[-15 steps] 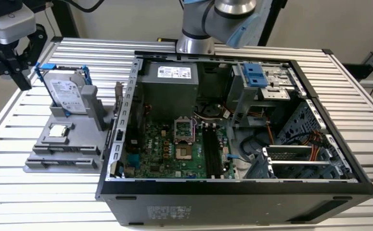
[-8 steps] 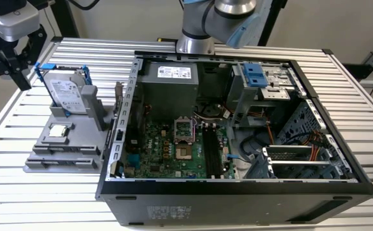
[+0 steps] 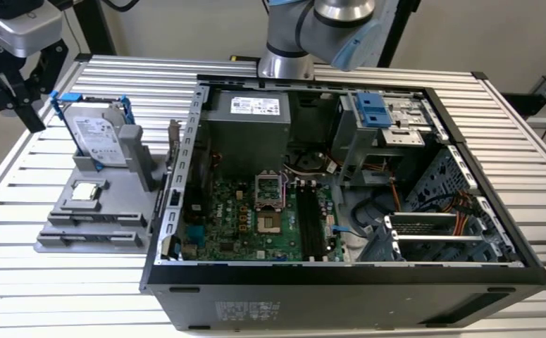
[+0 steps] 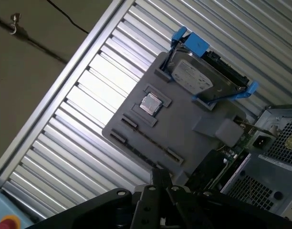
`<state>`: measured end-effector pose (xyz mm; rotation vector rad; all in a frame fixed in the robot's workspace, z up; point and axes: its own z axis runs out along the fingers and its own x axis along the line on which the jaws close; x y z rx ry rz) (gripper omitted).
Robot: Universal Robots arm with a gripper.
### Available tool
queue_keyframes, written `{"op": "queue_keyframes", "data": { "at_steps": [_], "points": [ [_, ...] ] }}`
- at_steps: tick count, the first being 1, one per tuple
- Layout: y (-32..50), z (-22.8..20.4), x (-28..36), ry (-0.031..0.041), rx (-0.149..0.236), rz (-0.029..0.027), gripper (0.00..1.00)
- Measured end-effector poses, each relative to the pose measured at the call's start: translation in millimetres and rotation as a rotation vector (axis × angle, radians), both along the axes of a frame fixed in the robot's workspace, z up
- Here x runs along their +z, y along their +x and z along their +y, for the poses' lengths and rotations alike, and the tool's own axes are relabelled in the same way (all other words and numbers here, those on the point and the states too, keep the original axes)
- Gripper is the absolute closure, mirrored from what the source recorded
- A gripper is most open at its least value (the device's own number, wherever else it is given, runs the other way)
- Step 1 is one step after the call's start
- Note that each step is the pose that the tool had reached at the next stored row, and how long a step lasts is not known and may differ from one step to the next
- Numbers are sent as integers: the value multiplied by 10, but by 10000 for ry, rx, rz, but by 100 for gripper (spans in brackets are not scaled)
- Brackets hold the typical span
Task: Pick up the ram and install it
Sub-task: 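Pick up the ram and move it above insertion slot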
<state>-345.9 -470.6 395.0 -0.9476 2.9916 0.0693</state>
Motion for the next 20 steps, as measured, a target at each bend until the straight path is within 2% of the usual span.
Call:
{"op": "queue_keyframes", "data": {
  "at_steps": [15,20],
  "points": [
    [0,0,0,0,60,0,100],
    [0,0,2,1,220,-1,100]
  ]
}}
